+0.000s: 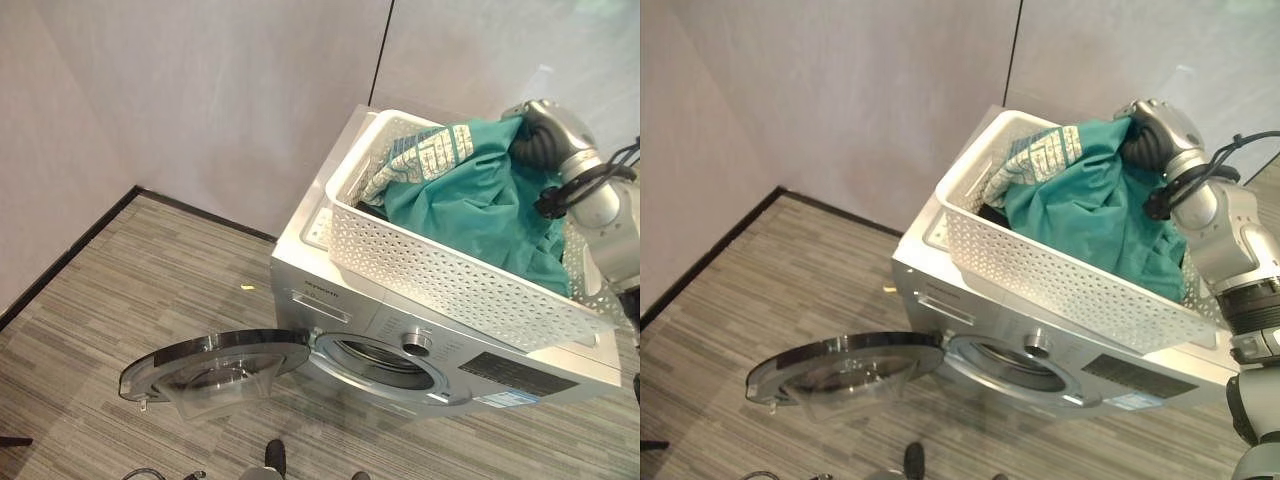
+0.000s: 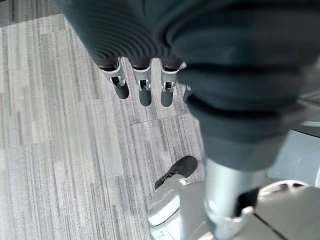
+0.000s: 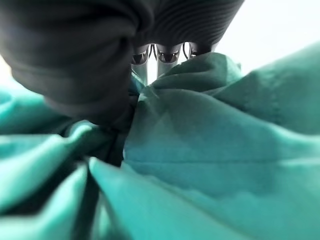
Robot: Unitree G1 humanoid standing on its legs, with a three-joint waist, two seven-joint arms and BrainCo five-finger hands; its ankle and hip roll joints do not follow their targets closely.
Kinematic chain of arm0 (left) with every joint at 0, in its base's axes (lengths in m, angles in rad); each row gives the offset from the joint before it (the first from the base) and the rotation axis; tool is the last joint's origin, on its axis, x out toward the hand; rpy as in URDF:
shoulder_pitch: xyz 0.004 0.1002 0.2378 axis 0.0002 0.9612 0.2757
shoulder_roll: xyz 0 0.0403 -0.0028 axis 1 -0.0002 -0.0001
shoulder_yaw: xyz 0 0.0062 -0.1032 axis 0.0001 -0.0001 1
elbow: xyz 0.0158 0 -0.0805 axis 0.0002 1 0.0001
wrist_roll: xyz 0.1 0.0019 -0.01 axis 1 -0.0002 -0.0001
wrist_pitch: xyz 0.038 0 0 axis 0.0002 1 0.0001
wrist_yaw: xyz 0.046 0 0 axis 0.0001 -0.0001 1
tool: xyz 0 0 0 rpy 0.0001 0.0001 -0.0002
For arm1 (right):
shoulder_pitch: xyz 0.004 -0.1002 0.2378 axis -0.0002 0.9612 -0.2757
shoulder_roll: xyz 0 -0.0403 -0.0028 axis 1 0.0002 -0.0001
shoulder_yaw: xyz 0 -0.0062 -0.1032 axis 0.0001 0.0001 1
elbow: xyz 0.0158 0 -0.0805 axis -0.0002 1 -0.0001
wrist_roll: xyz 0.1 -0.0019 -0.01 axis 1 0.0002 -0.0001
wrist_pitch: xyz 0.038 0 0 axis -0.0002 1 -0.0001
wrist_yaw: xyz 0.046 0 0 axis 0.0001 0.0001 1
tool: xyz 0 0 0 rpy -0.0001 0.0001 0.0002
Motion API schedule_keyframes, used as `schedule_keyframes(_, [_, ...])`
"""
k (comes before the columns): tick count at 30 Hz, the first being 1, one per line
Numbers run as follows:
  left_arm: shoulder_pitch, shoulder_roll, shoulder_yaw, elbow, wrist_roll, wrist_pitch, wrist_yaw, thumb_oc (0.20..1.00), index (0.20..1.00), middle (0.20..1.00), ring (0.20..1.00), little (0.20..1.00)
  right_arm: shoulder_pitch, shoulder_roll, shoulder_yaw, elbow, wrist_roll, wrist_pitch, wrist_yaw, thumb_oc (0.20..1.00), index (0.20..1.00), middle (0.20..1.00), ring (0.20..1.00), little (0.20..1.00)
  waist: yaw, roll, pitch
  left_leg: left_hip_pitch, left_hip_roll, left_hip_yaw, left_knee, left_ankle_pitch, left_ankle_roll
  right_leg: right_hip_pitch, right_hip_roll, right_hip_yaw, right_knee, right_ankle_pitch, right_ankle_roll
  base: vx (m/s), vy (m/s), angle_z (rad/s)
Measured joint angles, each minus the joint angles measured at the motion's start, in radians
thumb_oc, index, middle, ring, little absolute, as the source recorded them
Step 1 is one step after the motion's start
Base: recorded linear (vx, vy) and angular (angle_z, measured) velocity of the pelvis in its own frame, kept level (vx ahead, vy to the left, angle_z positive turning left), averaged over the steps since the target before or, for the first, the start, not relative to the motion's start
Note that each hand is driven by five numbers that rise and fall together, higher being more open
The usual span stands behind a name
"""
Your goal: Grab the laundry basket,head to the washer,open it,put in the laundry and shut it.
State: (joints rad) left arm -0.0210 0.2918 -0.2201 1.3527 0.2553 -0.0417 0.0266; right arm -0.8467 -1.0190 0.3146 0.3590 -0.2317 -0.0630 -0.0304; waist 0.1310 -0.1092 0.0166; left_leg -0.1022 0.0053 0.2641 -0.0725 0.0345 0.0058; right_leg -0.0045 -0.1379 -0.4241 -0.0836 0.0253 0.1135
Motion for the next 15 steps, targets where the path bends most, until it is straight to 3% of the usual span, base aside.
schedule_keyframes(7, [-0.018,-0.002,-0.026,0.001,0.000,0.000,0.004,1.000,1.000,1.000,1.000,1.000,-0.250,-0.042,0.012,0.041,0.085,-0.006,-0.081,0.200,0.200,0.200,0.200,0.200,0.000,0.004,-0.003,0.030,0.000,0.001,0.000,0.000,0.000,0.028,0.000,0.000,0.000,0.000,0.000,0.00,0.000,0.00])
schedule_keyframes(10, [-0.018,-0.003,-0.042,0.003,0.000,0.001,0.012,1.000,1.000,1.000,1.000,1.000,-0.357,-0.051,0.027,0.054,0.125,-0.024,-0.128,0.200,0.200,0.200,0.200,0.200,0.002,-0.002,-0.039,0.034,0.000,0.000,0.000,0.000,0.000,0.034,0.000,0.000,0.000,-0.001,0.001,0.00,0.000,0.00])
schedule_keyframes(12, [-0.024,-0.002,-0.069,0.012,0.000,0.002,0.014,1.000,1.000,1.000,1.000,1.000,-0.449,-0.045,0.095,0.101,0.170,-0.027,-0.146,0.200,0.200,0.200,0.200,0.200,0.005,0.001,-0.051,0.041,0.000,0.000,0.001,0.000,0.000,0.042,-0.001,0.000,0.000,-0.001,0.001,0.00,0.000,0.00])
schedule_keyframes(15, [-0.018,-0.004,-0.076,0.025,-0.001,0.001,0.026,1.000,1.000,1.000,1.000,1.000,-0.519,-0.027,0.087,0.144,0.273,-0.059,-0.251,0.200,0.200,0.200,0.200,0.200,0.017,-0.004,-0.083,0.049,0.000,-0.001,-0.002,0.000,-0.002,0.049,-0.001,0.001,0.000,-0.002,0.002,0.00,0.000,0.00])
